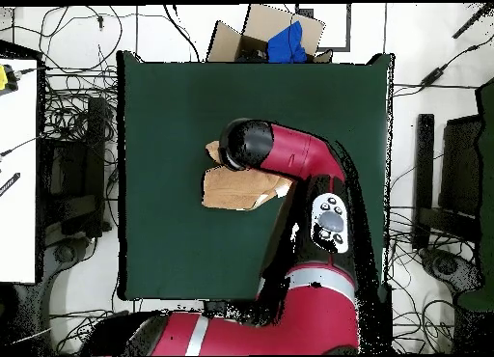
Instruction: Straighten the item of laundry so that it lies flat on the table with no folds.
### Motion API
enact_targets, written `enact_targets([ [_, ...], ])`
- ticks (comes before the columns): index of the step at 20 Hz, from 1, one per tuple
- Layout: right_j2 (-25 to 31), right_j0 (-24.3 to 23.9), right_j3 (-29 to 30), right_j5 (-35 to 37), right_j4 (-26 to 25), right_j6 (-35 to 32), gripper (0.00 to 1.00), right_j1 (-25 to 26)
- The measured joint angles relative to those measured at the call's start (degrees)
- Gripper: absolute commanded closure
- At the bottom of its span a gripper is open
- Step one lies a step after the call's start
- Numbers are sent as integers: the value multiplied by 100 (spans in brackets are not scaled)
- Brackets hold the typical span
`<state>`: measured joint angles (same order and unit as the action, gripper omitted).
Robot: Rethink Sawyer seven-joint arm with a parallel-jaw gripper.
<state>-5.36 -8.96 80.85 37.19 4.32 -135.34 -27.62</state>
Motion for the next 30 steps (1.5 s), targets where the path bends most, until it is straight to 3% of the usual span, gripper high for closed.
enact_targets([
  [11, 355, -192, 305, -1, -377, 0, 0, -24],
  [30, 660, -484, 121, -151, -845, 0, 0, 516],
])
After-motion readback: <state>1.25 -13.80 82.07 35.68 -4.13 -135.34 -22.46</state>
